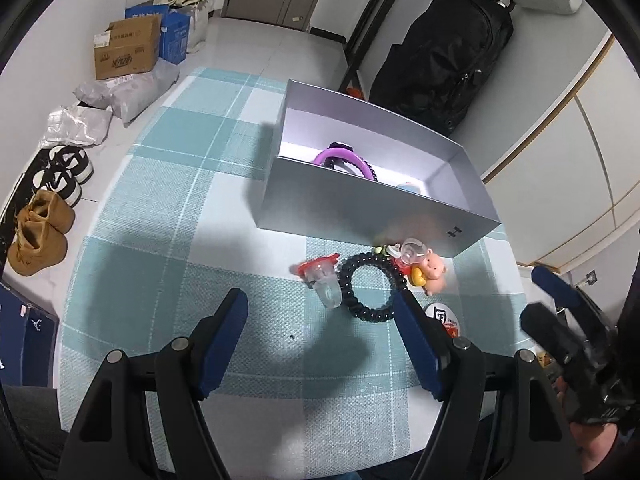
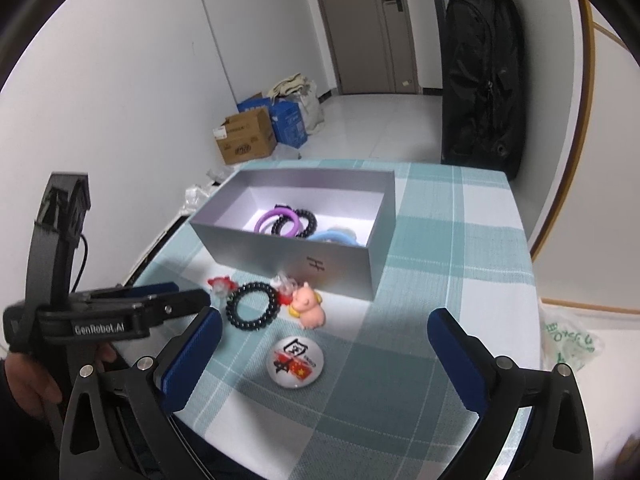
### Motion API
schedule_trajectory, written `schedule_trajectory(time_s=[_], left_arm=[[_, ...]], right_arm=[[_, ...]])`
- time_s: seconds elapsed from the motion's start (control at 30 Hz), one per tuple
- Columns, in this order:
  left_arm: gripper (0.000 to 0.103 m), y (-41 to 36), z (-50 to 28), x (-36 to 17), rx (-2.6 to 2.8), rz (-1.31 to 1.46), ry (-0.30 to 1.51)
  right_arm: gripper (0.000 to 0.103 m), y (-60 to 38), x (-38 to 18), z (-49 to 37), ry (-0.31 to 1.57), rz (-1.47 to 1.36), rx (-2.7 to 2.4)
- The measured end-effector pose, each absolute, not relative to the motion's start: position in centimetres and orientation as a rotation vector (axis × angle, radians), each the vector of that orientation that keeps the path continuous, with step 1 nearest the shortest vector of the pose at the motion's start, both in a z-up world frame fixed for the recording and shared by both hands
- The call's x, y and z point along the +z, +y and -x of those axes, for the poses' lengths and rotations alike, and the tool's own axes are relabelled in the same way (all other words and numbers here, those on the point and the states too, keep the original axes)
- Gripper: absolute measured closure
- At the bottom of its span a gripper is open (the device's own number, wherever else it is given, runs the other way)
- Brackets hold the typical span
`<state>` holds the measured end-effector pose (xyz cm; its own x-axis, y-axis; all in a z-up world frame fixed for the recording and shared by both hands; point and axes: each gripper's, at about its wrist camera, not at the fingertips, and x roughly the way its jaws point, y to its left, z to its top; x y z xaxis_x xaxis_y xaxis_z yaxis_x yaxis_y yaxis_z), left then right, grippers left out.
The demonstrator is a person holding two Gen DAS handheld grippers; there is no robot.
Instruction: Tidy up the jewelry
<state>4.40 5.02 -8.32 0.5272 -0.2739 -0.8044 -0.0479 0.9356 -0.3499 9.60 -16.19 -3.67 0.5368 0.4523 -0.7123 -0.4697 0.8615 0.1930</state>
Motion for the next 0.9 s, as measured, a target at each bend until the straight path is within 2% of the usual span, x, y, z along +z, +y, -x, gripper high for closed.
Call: schedule_trajectory(time_s=[0.23,0.3,0.37,0.63,0.73,0.77,0.9], left_arm=[[0.032,5.4,-5.5,-9.3,-0.135,0.386,1.016],[0.037,5.5,-5.6,-9.4,-0.139,0.398,1.014],[0.048,5.4,-5.7,-9.4,-0.153,0.402,1.014],[0.064,5.5,-6.5,-9.6,-0.161,0.419,1.024],[0.077,5.3,-6.7,-9.5,-0.138,0.378,1.043],[0.084,5.3,-6.7,-9.6,-0.14,0.377,1.046],[0.085,5.2,-6.8,-9.8,-0.155,0.391,1.059]], right_arm=[[0.0,-16.0,-4.1,-9.6,0.854,0.047,0.541],[0.0,-16.0,-4.2,-9.6,0.856,0.051,0.537],[0.0,-16.0,-4.3,-9.5,0.857,0.053,0.538],[0.0,-15.9,-4.3,-9.5,0.857,0.065,0.531],[0.0,-16.0,-4.3,-9.5,0.858,0.062,0.525],[0.0,-16.0,-4.4,-9.5,0.858,0.061,0.524],[0.0,-16.1,-4.5,-9.6,0.862,0.063,0.517]])
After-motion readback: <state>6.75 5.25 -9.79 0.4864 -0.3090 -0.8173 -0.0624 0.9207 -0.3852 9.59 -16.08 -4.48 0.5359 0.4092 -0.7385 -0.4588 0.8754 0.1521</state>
